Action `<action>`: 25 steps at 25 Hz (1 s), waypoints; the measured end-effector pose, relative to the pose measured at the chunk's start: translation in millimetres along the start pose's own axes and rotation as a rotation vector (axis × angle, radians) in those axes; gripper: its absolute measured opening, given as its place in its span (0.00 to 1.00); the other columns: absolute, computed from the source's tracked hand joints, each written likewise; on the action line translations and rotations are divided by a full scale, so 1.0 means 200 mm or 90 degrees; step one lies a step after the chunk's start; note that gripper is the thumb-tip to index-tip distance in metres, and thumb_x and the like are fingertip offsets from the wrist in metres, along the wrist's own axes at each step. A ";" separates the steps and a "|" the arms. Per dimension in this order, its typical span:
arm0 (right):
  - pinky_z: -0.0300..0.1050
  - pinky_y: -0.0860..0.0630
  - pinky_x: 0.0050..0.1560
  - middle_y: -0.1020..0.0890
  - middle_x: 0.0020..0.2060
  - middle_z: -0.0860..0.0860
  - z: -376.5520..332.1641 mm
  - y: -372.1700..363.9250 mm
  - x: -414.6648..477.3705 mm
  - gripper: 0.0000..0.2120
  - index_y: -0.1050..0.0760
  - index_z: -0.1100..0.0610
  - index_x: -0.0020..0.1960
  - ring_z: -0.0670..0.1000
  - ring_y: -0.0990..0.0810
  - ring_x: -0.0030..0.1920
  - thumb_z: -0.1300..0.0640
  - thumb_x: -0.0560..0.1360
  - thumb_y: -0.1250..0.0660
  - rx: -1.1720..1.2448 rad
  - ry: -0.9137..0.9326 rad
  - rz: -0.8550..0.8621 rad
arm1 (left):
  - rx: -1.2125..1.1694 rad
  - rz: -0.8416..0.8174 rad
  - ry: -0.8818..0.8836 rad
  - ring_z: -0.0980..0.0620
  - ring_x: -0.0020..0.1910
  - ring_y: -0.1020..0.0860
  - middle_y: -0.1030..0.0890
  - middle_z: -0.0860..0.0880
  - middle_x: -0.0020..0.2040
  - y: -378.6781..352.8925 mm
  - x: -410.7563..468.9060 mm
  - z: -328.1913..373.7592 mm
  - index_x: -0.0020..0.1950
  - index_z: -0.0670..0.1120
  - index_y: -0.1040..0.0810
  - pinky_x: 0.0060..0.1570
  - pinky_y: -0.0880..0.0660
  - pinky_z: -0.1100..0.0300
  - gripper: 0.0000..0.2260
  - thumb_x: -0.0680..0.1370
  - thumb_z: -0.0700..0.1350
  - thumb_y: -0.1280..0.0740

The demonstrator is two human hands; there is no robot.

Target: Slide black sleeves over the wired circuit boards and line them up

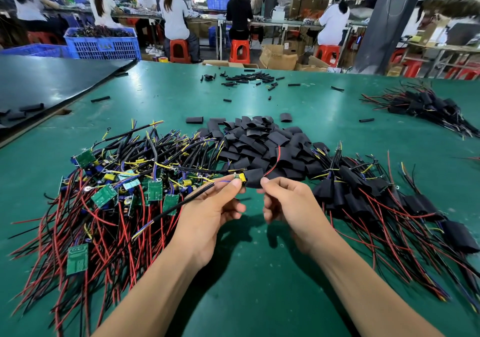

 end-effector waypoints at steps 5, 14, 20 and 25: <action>0.40 0.25 0.31 0.21 0.30 0.50 -0.05 0.02 0.00 0.07 0.21 0.58 0.44 0.49 0.24 0.27 0.58 0.81 0.34 0.009 0.091 0.039 | 0.018 -0.004 0.017 0.52 0.28 0.25 0.18 0.47 0.38 -0.01 0.00 -0.02 0.49 0.42 0.17 0.29 0.27 0.63 0.04 0.76 0.39 0.30; 0.46 0.26 0.35 0.19 0.31 0.49 0.01 -0.02 0.00 0.05 0.16 0.51 0.48 0.50 0.25 0.26 0.55 0.79 0.31 0.055 0.097 0.080 | 0.076 0.058 -0.077 0.51 0.26 0.24 0.17 0.47 0.37 0.01 -0.01 -0.01 0.49 0.41 0.16 0.28 0.26 0.63 0.05 0.74 0.38 0.26; 0.35 0.27 0.31 0.20 0.29 0.48 0.00 -0.04 -0.04 0.09 0.19 0.54 0.58 0.48 0.24 0.26 0.53 0.79 0.31 -0.064 0.145 0.072 | 0.106 0.072 -0.103 0.51 0.28 0.23 0.16 0.49 0.35 0.02 -0.02 0.01 0.40 0.49 0.14 0.32 0.25 0.61 0.05 0.73 0.40 0.25; 0.43 0.25 0.32 0.18 0.36 0.47 -0.01 -0.08 -0.04 0.11 0.21 0.58 0.60 0.51 0.21 0.29 0.58 0.79 0.30 -0.013 0.138 0.053 | 0.071 0.056 -0.089 0.51 0.29 0.23 0.17 0.49 0.36 0.01 -0.01 0.01 0.40 0.50 0.15 0.31 0.26 0.62 0.06 0.74 0.40 0.27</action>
Point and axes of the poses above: each hand's wrist, its own x-axis towards the middle knuckle, its own y-axis out of the back of the hand, z = x × y, the point moved 6 cm from there along x, towards the middle knuckle
